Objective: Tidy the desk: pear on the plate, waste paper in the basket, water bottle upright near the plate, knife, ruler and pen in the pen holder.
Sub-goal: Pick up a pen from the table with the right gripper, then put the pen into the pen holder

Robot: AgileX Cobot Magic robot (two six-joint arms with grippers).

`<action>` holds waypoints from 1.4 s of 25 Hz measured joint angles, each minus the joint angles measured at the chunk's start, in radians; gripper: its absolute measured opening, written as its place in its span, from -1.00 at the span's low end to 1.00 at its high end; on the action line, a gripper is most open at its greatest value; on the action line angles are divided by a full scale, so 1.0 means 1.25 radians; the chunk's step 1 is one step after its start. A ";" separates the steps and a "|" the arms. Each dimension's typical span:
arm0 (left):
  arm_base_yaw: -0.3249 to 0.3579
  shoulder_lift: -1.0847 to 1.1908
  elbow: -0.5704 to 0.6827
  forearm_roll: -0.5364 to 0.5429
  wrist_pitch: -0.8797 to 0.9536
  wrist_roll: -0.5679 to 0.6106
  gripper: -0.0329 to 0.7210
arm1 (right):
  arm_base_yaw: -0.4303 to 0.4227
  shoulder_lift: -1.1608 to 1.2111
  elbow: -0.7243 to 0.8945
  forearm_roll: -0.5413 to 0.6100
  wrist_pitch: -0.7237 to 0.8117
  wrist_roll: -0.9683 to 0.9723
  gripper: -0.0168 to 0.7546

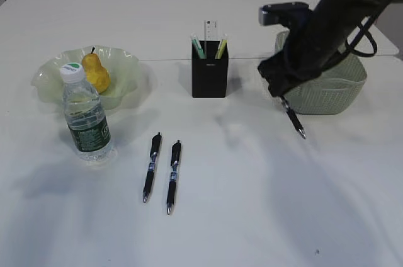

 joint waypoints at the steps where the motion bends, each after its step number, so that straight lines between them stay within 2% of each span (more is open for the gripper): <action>1: 0.000 0.000 0.000 0.000 0.000 0.000 0.32 | 0.000 0.000 -0.024 0.029 -0.004 -0.010 -0.73; 5: 0.000 0.000 0.000 0.000 0.000 0.000 0.32 | 0.003 0.000 -0.086 0.115 -0.088 -0.056 -0.73; 12: 0.000 0.000 0.000 0.000 0.000 0.000 0.32 | 0.023 0.021 -0.142 0.162 -0.254 -0.082 -0.73; 17: 0.000 0.000 0.000 0.000 0.000 0.000 0.32 | 0.032 0.074 -0.192 0.211 -0.278 -0.126 -0.73; 26: 0.000 0.000 0.000 0.000 -0.002 0.000 0.32 | 0.032 0.176 -0.302 0.420 -0.330 -0.338 -0.73; 35: 0.000 0.000 0.000 0.003 -0.007 0.000 0.32 | 0.032 0.269 -0.380 0.562 -0.392 -0.478 -0.73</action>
